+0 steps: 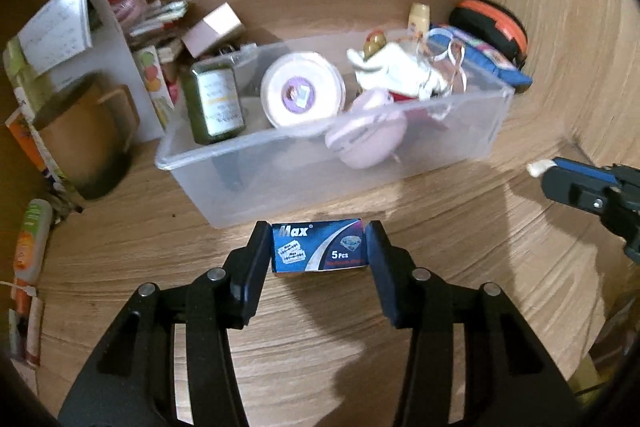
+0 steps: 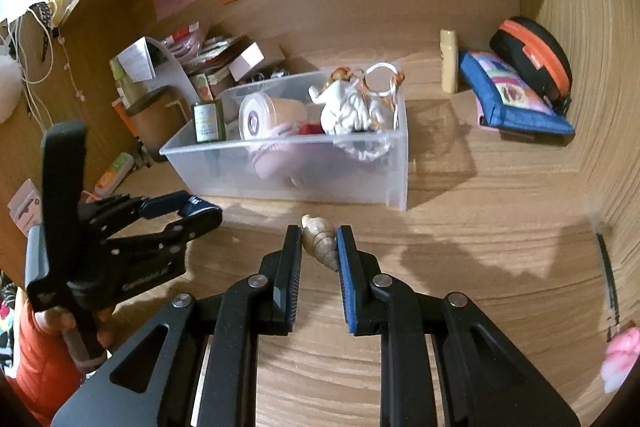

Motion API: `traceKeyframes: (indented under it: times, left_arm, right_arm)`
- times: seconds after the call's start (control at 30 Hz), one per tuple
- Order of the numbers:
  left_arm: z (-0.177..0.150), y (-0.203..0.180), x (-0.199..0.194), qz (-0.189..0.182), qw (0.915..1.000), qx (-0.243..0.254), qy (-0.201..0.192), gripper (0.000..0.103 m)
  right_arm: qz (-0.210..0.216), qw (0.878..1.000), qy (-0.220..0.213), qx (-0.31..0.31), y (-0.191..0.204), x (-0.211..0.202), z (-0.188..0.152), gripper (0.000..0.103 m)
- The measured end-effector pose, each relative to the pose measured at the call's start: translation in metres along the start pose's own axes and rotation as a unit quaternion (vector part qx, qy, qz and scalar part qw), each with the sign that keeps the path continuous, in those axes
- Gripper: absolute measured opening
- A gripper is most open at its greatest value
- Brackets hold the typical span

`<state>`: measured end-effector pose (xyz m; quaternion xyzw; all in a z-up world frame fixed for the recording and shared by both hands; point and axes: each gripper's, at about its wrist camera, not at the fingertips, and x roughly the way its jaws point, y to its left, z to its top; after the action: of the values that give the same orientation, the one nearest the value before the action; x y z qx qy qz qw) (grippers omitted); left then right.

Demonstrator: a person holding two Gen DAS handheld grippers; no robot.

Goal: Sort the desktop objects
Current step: 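Carry the seashell and Max box with both grippers over the clear box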

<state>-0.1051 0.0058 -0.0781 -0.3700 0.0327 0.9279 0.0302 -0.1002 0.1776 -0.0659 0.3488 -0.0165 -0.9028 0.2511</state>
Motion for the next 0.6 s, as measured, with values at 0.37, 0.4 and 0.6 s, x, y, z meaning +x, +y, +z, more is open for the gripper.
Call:
traceKeyframes:
  times: [0.37, 0.4, 0.6]
  left_arm:
    - [0.010, 0.029, -0.050, -0.002, 0.9977, -0.025, -0.063, 0.047]
    - [0.010, 0.032, -0.054, 0.001, 0.9974, -0.027, -0.067, 0.047]
    - [0.017, 0.048, -0.067, 0.016, 0.9955, -0.038, -0.086, 0.047]
  right_arm:
    - [0.004, 0.999, -0.025, -0.022, 0.025, -0.006, 0.024, 0.016]
    - [0.006, 0.999, -0.027, -0.023, 0.028, -0.006, 0.027, 0.016]
    - [0.014, 0.998, -0.045, -0.043, 0.043, -0.004, 0.044, 0.016]
